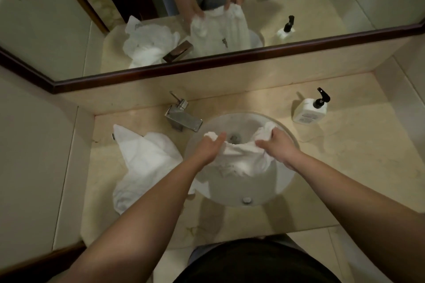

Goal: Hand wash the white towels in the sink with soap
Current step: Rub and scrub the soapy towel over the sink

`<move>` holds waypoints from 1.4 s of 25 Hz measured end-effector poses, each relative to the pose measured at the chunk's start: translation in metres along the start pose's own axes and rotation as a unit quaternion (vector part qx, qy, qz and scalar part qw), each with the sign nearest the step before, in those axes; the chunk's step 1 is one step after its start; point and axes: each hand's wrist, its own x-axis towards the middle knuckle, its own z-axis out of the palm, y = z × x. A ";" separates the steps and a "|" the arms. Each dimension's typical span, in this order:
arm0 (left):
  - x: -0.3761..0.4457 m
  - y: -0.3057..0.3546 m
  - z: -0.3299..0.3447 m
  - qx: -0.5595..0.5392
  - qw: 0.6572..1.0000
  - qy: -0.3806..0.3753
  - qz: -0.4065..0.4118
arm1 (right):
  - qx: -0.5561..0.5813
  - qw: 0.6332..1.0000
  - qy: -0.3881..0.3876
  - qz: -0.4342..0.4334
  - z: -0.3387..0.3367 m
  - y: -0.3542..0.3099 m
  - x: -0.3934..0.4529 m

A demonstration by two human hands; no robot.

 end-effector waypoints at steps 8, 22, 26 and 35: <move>0.070 -0.058 0.017 -0.043 0.997 -0.016 -0.066 | -0.061 0.994 -0.008 0.094 0.018 0.070 0.060; 0.158 -0.117 0.085 -0.134 0.982 0.035 -0.130 | -0.020 0.983 0.047 0.175 0.072 0.150 0.116; 0.164 -0.135 0.107 -0.045 0.987 0.057 -0.140 | -0.036 0.984 0.044 0.172 0.092 0.166 0.122; 0.168 -0.134 0.114 -0.158 0.965 0.099 -0.183 | -0.101 0.985 0.016 0.136 0.098 0.168 0.126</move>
